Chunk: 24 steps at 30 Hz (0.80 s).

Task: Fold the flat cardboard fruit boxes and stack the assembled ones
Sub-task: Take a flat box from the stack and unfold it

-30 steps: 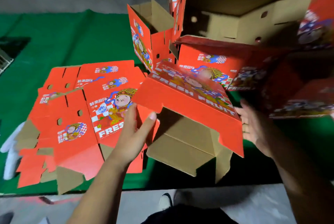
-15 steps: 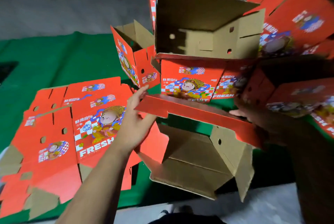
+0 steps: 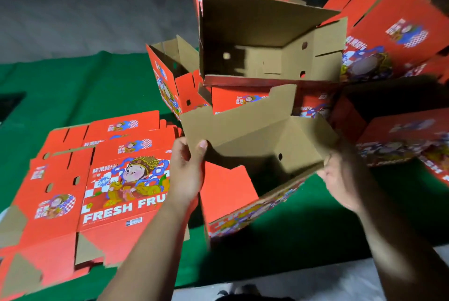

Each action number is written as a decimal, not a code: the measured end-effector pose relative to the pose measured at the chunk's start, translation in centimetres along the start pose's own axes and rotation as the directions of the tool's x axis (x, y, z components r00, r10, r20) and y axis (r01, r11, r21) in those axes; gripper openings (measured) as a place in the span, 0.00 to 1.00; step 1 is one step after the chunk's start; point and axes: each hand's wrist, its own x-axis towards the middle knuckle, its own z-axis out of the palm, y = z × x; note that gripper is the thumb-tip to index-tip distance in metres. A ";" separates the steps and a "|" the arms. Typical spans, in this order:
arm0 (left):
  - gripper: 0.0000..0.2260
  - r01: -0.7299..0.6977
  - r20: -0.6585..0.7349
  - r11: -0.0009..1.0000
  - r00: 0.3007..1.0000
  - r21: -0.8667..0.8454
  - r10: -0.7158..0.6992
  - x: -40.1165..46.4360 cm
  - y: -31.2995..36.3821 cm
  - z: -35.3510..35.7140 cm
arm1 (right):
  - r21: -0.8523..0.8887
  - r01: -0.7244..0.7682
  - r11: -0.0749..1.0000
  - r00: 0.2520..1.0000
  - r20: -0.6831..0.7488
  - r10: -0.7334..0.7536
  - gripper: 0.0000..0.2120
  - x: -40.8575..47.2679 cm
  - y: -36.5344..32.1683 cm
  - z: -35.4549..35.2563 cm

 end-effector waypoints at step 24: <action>0.22 -0.233 -0.175 0.917 0.938 0.324 0.300 -4.5 0.8 1.4 | -0.657 0.433 0.618 0.807 -0.023 -0.590 0.28 2.1 0.3 3.8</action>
